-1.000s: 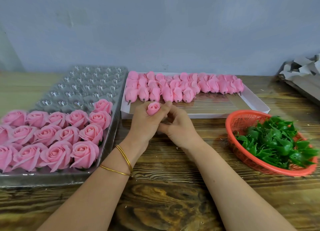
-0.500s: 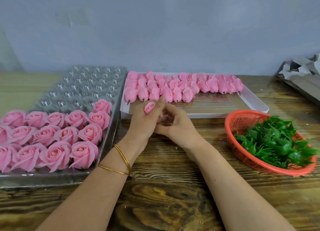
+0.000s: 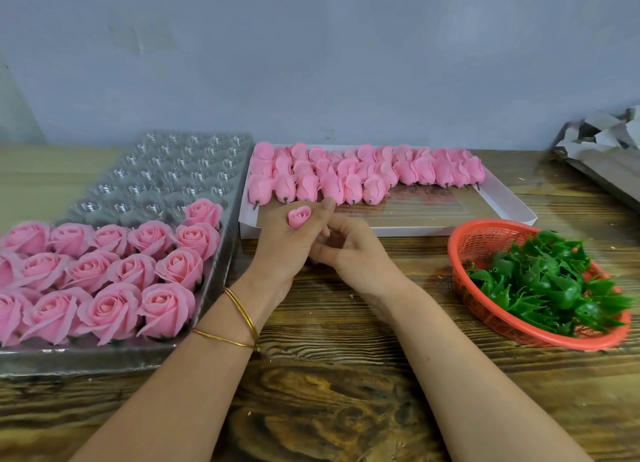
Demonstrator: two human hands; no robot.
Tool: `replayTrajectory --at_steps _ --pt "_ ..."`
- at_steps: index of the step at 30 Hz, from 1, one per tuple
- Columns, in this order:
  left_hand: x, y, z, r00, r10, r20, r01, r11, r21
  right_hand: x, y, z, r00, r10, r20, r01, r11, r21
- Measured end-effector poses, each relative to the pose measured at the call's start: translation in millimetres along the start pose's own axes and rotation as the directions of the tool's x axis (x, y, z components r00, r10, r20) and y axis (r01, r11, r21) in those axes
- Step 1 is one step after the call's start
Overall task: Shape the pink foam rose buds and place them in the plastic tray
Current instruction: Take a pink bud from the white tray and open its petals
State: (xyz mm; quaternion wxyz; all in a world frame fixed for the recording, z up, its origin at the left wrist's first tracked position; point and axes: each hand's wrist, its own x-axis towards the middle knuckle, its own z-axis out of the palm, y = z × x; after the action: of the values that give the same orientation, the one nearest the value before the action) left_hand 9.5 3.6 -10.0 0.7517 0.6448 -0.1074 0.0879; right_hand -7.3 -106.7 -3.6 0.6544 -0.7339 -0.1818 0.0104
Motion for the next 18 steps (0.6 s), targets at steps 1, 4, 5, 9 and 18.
replayTrajectory --at_steps 1,4,5,9,18 --pt "-0.1 0.3 0.5 1.0 0.001 -0.008 -0.001 1.0 -0.003 -0.5 -0.2 -0.2 1.0 0.008 0.001 -0.008 1.0 0.016" --pt "-0.1 -0.4 1.4 1.0 0.008 -0.023 -0.009 1.0 -0.018 -1.5 -3.5 -0.9 0.999 0.027 -0.018 -0.027 0.999 0.028" --pt "-0.2 -0.1 1.8 1.0 0.002 -0.021 -0.003 1.0 -0.021 -1.6 -4.7 -0.5 0.999 0.028 -0.03 -0.027 0.999 0.02" --pt "-1.2 0.8 3.3 0.999 -0.031 -0.015 0.03 0.999 -0.045 0.0 -4.0 2.6 0.996 0.019 -0.085 -0.019 1.0 0.004" --pt "-0.2 -1.8 -1.2 0.997 -0.07 0.013 0.07 0.997 -0.037 -1.0 -6.0 1.8 0.994 0.0 -0.109 -0.003 1.0 -0.031"
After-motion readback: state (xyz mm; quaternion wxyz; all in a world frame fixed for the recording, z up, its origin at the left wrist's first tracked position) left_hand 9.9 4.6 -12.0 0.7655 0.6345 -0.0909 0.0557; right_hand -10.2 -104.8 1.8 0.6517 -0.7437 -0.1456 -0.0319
